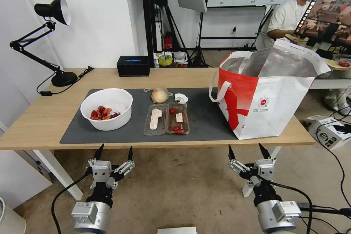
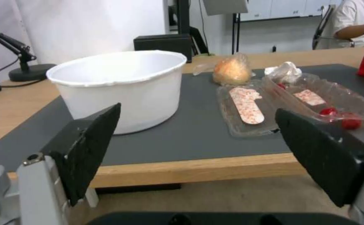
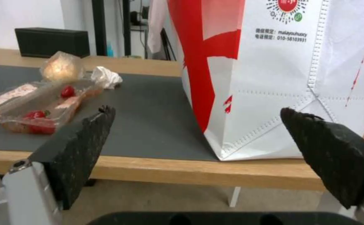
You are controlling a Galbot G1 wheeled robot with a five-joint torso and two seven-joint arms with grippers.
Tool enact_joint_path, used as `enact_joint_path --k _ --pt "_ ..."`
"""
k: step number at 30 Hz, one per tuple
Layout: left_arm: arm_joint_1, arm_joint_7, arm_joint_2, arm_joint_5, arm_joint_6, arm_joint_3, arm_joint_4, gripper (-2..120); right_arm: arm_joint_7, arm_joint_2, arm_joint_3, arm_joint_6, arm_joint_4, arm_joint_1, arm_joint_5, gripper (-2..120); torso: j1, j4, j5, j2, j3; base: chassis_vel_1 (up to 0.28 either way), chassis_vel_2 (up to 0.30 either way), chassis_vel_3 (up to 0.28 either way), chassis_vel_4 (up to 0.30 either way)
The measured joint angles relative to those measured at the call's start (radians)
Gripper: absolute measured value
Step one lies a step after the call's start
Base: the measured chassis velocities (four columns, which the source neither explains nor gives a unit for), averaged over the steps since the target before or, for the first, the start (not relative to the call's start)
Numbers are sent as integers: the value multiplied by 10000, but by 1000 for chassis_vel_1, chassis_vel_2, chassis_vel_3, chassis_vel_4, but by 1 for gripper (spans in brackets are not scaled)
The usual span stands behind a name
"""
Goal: Pick up the trash from the table and place it into the takeout bag.
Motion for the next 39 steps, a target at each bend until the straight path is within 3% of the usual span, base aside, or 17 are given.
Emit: enact_joint_path --k 29,34,37,39 --pt "0 0 0 0 0 0 0 100 0 -16 0 -6 0 6 15 100 0 0 0 0 0 0 0 0 0" --pt "-114 -126 -26 -116 62 115 35 100 38 -299 1 -325 -6 176 284 100 0 -1 1 1 0 0 0 0 0" --pt "-1504 -1665 -455 -1410 1150 1650 502 100 225 -1440 15 -1701 -60 921 1384 100 1 -4 -1 -1 0 0 0 0 0" --pt "-1730 -1757 -519 -1588 994 1897 616 100 285 -1802 27 -2148 -76 1154 1734 100 4 -4 1 -3 3 0 0 0 0"
